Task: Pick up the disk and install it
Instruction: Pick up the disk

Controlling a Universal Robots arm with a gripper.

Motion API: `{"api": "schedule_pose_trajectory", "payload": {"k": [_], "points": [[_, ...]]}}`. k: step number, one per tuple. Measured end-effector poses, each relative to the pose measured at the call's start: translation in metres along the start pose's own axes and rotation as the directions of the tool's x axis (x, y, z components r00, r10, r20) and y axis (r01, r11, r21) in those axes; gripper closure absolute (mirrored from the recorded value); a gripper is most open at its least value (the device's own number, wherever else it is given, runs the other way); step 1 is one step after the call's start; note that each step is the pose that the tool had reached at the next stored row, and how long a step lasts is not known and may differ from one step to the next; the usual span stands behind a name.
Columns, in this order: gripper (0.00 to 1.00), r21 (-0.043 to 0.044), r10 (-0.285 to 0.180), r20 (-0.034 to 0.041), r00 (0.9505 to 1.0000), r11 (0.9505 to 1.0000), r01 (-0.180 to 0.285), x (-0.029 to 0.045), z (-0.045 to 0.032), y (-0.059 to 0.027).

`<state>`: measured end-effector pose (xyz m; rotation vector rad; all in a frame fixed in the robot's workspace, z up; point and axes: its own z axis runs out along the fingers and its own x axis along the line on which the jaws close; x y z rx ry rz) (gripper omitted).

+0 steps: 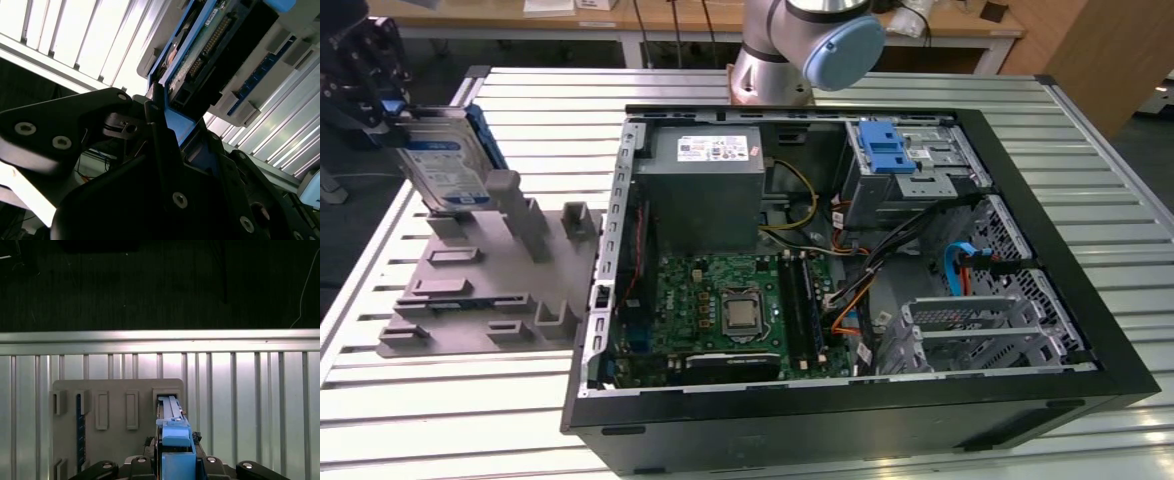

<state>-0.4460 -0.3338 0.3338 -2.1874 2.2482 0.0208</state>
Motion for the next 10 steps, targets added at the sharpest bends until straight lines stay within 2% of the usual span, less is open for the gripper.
{"api": "schedule_pose_trajectory", "payload": {"k": [8,10], "points": [[0.64,-0.0002,0.0,-0.0001,1.0,1.0,0.0,-0.0001,-0.0034,0.0],[0.64,-0.0001,0.0,-0.0001,1.0,1.0,0.0,-0.0002,-0.0064,0.0]]}}
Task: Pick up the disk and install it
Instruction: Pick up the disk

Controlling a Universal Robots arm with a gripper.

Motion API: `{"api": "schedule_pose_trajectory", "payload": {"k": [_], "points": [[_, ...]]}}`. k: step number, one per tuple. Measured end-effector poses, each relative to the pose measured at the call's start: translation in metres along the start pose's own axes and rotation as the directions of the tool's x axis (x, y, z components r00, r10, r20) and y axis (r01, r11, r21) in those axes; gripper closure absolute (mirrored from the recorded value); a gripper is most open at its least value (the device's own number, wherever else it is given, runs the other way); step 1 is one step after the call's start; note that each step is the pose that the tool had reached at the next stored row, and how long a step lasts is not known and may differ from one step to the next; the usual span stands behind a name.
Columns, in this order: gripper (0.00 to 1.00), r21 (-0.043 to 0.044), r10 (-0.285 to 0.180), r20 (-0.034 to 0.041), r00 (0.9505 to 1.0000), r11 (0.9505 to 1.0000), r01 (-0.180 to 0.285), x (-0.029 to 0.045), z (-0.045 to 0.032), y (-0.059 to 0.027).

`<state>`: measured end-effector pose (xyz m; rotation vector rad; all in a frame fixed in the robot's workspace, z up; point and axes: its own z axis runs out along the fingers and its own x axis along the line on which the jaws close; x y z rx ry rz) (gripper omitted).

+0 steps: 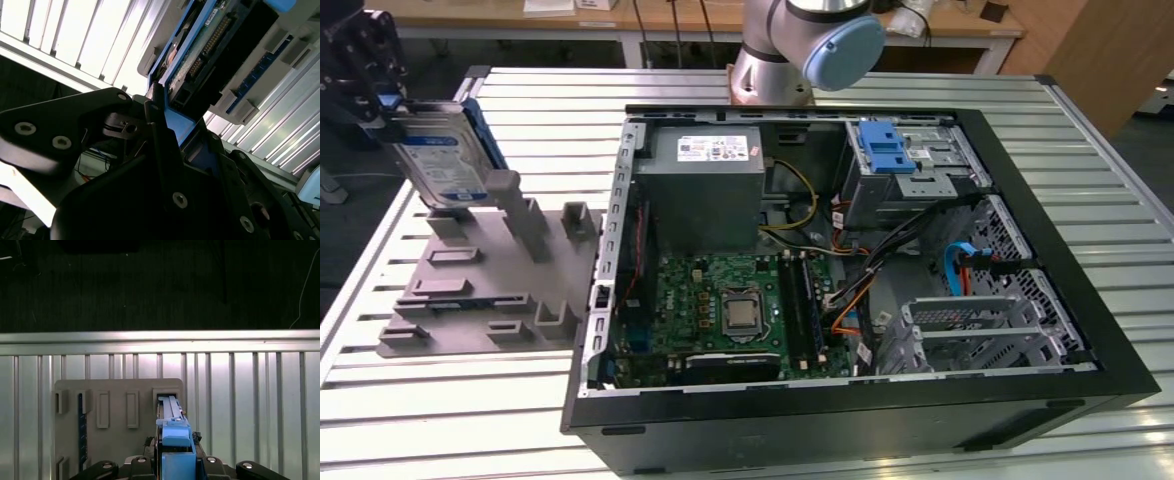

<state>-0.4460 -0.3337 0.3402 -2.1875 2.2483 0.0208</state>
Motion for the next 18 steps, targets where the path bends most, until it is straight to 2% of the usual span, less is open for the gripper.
{"api": "schedule_pose_trajectory", "payload": {"k": [18], "points": [[0.64,0.0,0.0,0.0,1.0,1.0,0.0,-0.0004,-0.0079,0.0001]]}}
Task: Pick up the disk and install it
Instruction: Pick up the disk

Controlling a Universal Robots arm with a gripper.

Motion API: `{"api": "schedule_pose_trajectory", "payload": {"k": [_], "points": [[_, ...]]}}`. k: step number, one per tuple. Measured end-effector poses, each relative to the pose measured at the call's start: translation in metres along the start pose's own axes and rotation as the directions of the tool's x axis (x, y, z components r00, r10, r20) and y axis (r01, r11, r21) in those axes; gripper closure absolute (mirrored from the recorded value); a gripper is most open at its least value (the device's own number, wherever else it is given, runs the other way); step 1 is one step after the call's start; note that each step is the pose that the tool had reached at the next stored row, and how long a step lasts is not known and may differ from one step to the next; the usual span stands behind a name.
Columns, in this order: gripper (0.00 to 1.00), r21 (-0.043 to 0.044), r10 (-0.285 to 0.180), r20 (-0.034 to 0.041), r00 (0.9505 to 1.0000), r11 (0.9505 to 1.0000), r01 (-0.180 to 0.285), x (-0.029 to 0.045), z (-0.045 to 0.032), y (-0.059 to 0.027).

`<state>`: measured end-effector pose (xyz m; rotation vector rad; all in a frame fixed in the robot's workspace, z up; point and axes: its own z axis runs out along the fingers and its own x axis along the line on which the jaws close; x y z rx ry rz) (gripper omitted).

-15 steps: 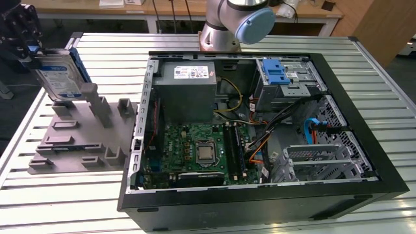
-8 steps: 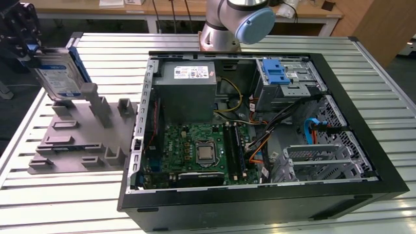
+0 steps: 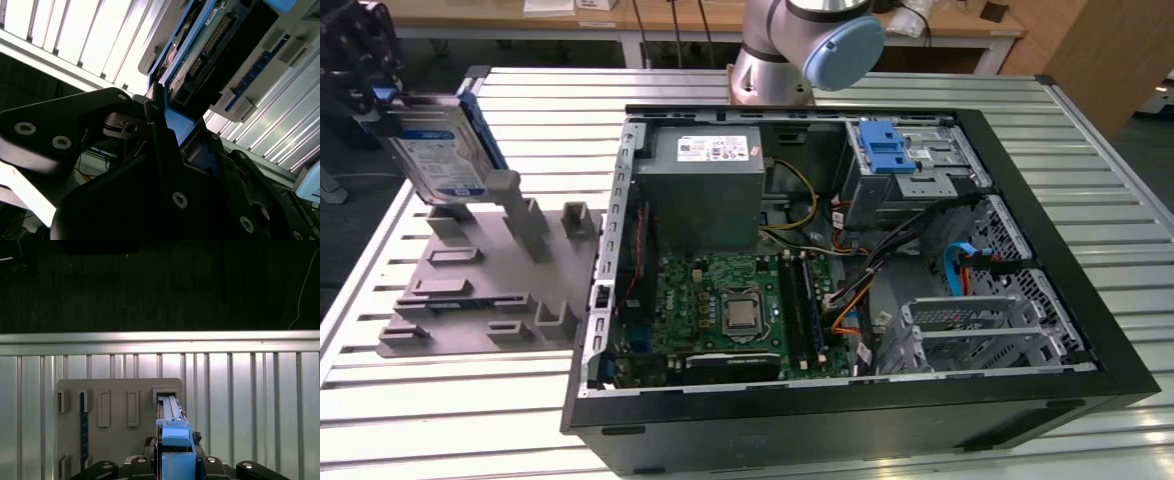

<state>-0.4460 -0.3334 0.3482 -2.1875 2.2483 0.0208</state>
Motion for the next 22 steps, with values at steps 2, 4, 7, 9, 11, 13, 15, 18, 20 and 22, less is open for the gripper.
{"api": "schedule_pose_trajectory", "payload": {"k": [2,4,7,9,11,13,15,18,20,22], "points": [[0.64,0.0,0.0,0.0,1.0,1.0,0.0,0.0,-0.0011,0.0],[0.64,0.0001,0.0,0.0,1.0,1.0,0.0,-0.0001,-0.0021,0.0],[0.64,0.0,0.0,0.0,1.0,1.0,0.0,-0.0002,-0.0036,0.0],[0.64,0.0001,0.0,0.0,1.0,1.0,0.0,-0.0003,-0.0045,0.0],[0.64,0.0001,0.0,0.0001,1.0,1.0,0.0,-0.0003,-0.0053,0.0],[0.64,0.0001,0.0,0.0,1.0,1.0,0.0,-0.0003,-0.006,0.0],[0.64,0.0001,0.0,0.0,1.0,1.0,0.0,-0.0004,-0.0067,0.0],[0.64,0.0002,0.0,0.0001,1.0,1.0,0.0,-0.0004,-0.0075,0.0],[0.64,0.0,0.0,0.0,1.0,1.0,0.0,-0.0005,-0.0081,0.0],[0.64,0.0001,0.0,0.0001,1.0,1.0,0.0,-0.0005,-0.0085,0.0]]}}
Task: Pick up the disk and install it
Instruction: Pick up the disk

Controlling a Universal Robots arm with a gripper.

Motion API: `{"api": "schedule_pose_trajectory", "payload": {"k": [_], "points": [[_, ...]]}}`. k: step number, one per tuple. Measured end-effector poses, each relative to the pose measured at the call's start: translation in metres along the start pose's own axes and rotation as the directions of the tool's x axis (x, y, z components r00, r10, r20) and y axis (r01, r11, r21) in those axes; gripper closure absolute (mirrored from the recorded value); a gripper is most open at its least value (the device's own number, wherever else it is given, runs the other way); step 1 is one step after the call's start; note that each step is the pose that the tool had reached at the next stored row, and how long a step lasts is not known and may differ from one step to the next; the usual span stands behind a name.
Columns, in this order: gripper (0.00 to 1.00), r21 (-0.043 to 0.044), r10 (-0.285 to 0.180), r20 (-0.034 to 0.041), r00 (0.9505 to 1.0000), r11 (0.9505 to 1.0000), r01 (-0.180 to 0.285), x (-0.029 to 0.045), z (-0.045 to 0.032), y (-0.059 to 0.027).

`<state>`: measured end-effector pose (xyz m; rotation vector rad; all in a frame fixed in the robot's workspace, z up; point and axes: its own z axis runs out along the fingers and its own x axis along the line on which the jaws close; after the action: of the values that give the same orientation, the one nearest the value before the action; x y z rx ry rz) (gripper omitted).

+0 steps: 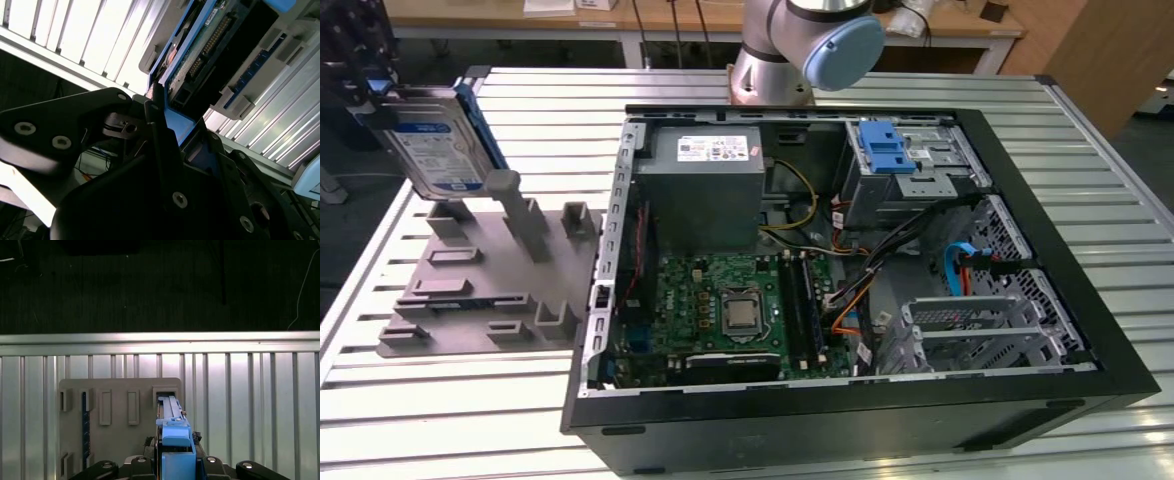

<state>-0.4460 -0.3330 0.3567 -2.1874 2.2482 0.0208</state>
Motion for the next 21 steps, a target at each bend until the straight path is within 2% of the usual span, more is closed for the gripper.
{"api": "schedule_pose_trajectory", "payload": {"k": [21], "points": [[0.64,0.0,0.0,0.0,1.0,1.0,0.0,-0.0003,-0.0055,0.0001]]}}
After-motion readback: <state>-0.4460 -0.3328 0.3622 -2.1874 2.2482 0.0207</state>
